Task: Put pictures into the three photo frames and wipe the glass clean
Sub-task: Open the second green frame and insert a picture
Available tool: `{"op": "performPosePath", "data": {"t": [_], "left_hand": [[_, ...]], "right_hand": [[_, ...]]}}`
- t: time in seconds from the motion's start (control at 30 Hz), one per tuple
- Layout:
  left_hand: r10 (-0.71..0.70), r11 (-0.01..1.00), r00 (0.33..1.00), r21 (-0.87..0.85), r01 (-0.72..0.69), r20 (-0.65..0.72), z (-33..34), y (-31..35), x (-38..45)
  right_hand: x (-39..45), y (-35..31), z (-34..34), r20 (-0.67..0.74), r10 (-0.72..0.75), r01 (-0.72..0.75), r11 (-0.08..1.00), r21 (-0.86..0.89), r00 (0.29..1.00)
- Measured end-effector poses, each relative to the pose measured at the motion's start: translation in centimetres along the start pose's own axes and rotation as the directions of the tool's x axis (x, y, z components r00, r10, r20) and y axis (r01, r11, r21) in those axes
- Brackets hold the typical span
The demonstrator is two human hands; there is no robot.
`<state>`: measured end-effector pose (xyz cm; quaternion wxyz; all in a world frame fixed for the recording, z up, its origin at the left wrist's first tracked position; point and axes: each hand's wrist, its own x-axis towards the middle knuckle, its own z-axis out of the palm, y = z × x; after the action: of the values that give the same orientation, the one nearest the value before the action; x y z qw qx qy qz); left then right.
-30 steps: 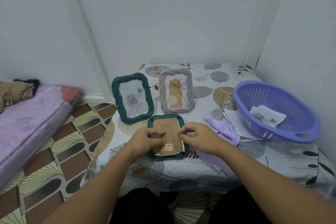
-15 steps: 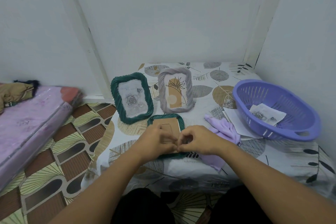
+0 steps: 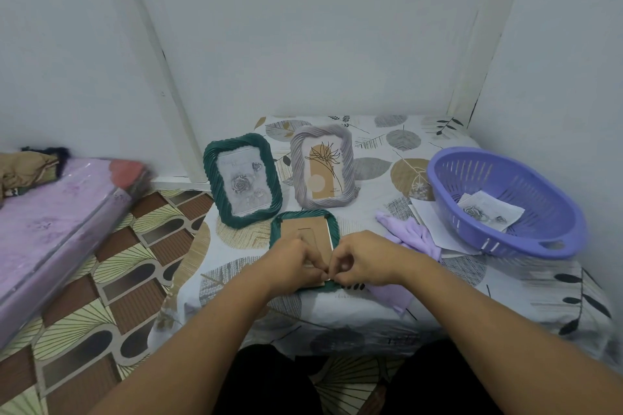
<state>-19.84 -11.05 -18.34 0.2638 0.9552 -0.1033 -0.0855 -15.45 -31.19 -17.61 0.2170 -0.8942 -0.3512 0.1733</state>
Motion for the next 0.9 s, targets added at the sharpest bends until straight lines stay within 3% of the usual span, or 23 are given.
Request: {"op": "performPosePath", "data": {"t": [0.4, 0.57, 0.73, 0.9], "left_hand": [[-0.012, 1.0, 1.0, 0.006, 0.012, 0.01, 0.1, -0.1, 0.2], [-0.024, 1.0, 1.0, -0.019, 0.024, 0.005, 0.2, -0.2, 0.4], [-0.019, 1.0, 1.0, -0.021, 0.019, 0.005, 0.2, -0.3, 0.4], [-0.026, 1.0, 1.0, -0.011, 0.026, 0.015, 0.2, -0.2, 0.3]], "right_hand": [[0.5, -0.2, -0.1, 0.144, 0.035, -0.047, 0.996, 0.08, 0.989], [0.2, 0.2, 0.4, 0.055, 0.058, -0.062, 0.995, 0.076, 0.997], [-0.5, -0.6, 0.4, -0.094, -0.051, 0.036, 0.988, -0.152, 0.994], [-0.8, -0.2, 1.8, -0.233, -0.054, 0.039, 0.997, -0.069, 0.971]]}}
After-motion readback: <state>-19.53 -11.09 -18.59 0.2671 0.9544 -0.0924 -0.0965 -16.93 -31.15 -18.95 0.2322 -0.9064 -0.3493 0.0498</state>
